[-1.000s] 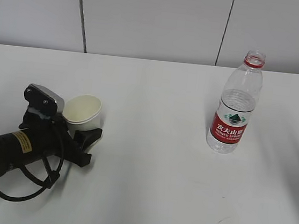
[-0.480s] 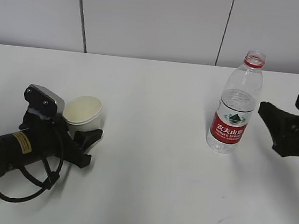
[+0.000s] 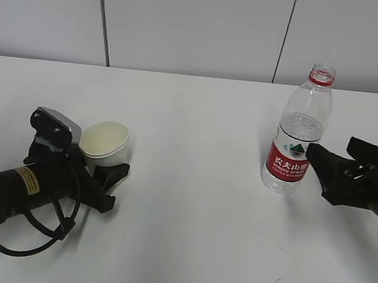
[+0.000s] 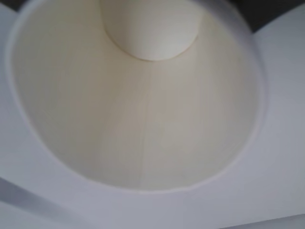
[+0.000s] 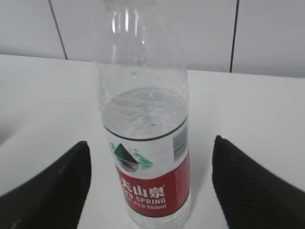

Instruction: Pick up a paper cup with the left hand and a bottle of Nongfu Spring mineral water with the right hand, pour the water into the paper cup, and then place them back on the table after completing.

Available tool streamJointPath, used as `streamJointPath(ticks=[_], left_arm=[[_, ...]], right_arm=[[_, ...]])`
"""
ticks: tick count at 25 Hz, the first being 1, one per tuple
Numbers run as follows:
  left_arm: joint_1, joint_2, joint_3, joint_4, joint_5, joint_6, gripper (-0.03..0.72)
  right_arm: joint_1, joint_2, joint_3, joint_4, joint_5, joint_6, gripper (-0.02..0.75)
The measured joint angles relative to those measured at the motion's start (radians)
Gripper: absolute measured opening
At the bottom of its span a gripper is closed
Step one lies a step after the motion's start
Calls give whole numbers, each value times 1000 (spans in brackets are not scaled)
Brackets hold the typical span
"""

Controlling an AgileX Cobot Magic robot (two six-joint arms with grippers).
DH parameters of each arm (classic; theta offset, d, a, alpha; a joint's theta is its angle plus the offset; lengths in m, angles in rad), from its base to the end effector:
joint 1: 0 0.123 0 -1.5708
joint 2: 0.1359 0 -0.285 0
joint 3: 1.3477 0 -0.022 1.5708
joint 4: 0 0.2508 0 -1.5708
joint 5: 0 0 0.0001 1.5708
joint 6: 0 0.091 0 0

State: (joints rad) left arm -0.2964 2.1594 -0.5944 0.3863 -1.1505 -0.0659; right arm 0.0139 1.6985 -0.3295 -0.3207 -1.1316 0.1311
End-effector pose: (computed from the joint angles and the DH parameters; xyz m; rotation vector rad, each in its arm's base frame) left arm 0.2913 -0.1217 0.0588 0.6082 1.8347 -0.4703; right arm 0.2524 0.0295 0.1491 -0.2320 1.7256 0.2552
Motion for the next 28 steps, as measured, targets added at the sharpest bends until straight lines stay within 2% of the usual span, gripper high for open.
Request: streamJointPath(ticks=[3,7,12,23,28], left_arm=[[0,0,0,1,-1,0,389],[0,0,0,1,-1,0,389],[0,0,6,1,-6,0,389],[0,0,12,2,-11,-2,389],[0,0,12,2,-11,-2,389]], right_arm=[[0,44,-14,11,0,6,596],[0,86,-53,9,-6,15,647],[0,149,-119,-39,-8,30,666],[0,280,-291,-88,-12,42,659],[0,329,-347,-124,-12,57,603]])
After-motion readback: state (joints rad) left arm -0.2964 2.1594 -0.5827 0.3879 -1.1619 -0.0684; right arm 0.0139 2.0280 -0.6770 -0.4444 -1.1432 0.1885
